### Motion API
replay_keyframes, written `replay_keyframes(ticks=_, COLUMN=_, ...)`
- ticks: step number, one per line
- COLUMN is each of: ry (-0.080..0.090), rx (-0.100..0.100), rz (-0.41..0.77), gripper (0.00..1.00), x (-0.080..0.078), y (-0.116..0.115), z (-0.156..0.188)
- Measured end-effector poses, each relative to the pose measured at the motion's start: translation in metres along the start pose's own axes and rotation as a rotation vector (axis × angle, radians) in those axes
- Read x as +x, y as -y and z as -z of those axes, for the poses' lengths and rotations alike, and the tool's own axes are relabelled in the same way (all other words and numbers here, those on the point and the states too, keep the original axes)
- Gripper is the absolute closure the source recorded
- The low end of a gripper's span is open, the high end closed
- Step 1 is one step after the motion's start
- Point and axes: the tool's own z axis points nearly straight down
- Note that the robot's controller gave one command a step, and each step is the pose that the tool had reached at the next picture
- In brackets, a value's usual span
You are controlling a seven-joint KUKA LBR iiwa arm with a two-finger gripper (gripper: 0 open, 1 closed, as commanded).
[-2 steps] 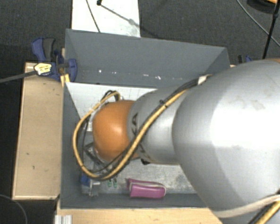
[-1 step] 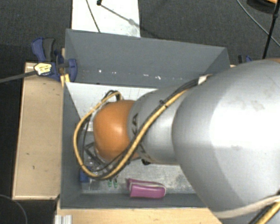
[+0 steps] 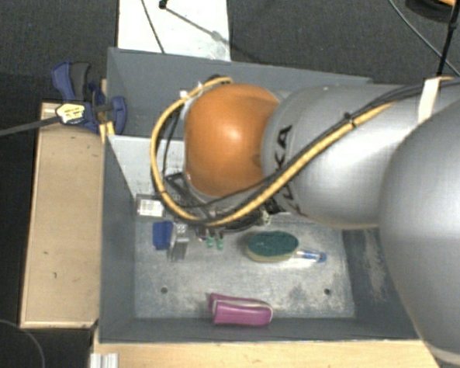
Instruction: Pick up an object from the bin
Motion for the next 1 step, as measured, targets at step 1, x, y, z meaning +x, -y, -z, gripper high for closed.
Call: replay_keyframes(ticks=1, ry=0.0, rx=-0.001, rz=0.054, gripper=1.0, x=-0.0099, y=-0.0006, z=0.0772)
